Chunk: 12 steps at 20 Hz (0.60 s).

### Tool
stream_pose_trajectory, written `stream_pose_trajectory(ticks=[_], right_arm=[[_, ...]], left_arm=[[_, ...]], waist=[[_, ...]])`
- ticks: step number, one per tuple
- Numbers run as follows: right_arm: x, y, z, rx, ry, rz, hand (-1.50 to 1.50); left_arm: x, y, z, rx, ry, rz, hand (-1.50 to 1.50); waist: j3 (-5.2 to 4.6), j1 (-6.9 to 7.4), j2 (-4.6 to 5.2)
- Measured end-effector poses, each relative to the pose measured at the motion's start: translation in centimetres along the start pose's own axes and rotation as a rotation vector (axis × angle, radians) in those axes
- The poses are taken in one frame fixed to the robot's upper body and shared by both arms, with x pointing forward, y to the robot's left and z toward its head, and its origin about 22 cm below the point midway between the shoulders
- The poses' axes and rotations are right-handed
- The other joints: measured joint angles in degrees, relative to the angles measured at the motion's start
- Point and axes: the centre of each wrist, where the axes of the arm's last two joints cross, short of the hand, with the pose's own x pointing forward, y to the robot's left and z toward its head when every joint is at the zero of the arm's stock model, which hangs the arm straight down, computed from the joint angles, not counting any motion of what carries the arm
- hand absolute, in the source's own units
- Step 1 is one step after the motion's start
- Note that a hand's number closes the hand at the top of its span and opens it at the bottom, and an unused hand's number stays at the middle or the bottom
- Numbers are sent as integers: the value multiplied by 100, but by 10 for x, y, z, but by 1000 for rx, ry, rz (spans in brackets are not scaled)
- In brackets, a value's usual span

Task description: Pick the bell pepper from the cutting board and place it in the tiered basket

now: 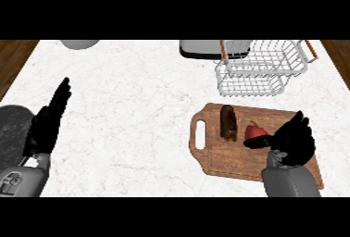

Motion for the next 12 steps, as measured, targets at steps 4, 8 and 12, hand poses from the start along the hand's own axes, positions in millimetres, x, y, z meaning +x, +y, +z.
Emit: stream_pose_trajectory(ticks=[4,8,12], right_arm=[[1,3,-3,18,13,6,-150],[4,4,-7,32,22,10,-150],[7,11,-8,59,27,17,-150]], left_arm=[[0,-4,-1,2,-6,-5,0],[1,-3,-6,5,-5,-2,0],[0,-1,-3,0,-10,-9,0]], waist=[[1,-16,-1],[2,-27,1],[3,6,-2]])
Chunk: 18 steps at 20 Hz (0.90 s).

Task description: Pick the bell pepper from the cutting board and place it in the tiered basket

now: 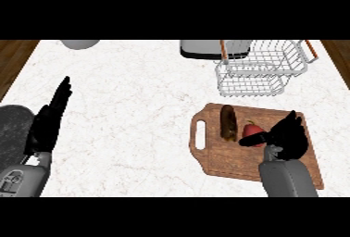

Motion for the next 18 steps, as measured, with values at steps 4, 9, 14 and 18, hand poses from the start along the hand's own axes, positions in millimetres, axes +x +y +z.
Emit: stream_pose_trajectory(ticks=[4,9,14,18], right_arm=[[1,6,-2,24,8,1,-150],[3,13,-6,62,22,-7,150],[10,25,-4,139,-3,32,150],[14,33,-2,116,-34,97,150]], left_arm=[[-2,-5,5,-3,2,4,0],[1,-2,0,2,2,6,0],[-3,1,5,3,2,4,0],[-3,3,4,-1,1,6,0]], waist=[[2,12,-4],[-4,-5,-6],[-11,-6,-11],[-27,-23,-30]])
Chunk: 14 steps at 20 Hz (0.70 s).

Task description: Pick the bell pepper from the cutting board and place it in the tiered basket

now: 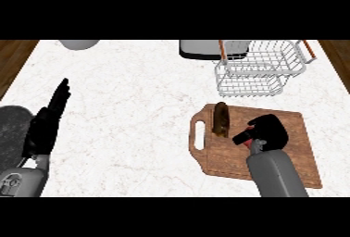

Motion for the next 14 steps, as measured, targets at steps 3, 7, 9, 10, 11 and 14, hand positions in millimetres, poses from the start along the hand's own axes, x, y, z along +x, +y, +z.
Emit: stream_pose_trajectory(ticks=[3,7,9,10,11,14], right_arm=[[3,0,6,2,-24,-12,150],[7,-3,12,-12,-53,-66,150],[14,-2,22,-25,-101,-75,150],[20,1,34,-16,-163,-67,150],[27,4,46,-2,-237,-55,150],[43,16,86,55,-501,27,150]], left_arm=[[1,1,-2,2,4,2,0],[2,3,-1,3,6,2,0],[-2,1,1,0,8,2,0],[1,-2,-1,-4,5,1,0],[1,-4,-2,-11,0,5,0],[9,-15,-6,-50,-29,8,0]], waist=[[8,-9,6],[23,-9,17],[25,-5,19],[23,12,19],[22,60,23],[30,348,62]])
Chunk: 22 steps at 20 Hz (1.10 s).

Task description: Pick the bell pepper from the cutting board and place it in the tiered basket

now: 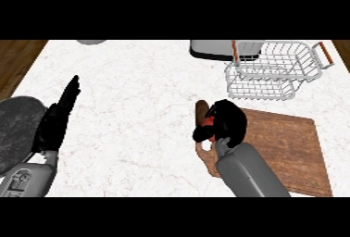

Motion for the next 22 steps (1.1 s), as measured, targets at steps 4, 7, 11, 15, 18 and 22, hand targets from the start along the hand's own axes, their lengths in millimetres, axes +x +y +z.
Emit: stream_pose_trajectory(ticks=[4,7,11,15,18,22], right_arm=[[40,4,41,69,-298,24,150],[66,-6,68,22,-460,-37,150],[93,-26,94,-112,-616,-92,150],[117,-54,107,-232,-690,-148,150],[132,-78,112,-318,-698,-166,150],[144,-104,110,-384,-682,-130,150]], left_arm=[[7,-3,-5,-12,-5,-1,0],[0,0,-2,-4,3,-7,0],[-4,3,-1,16,18,-9,0],[-8,4,1,35,33,-10,0],[-7,15,3,44,36,-8,0],[-7,15,3,52,41,-7,0]], waist=[[8,108,12],[4,37,-8],[0,-113,-35],[-1,-235,-47],[-1,-302,-59],[0,-368,-58]])
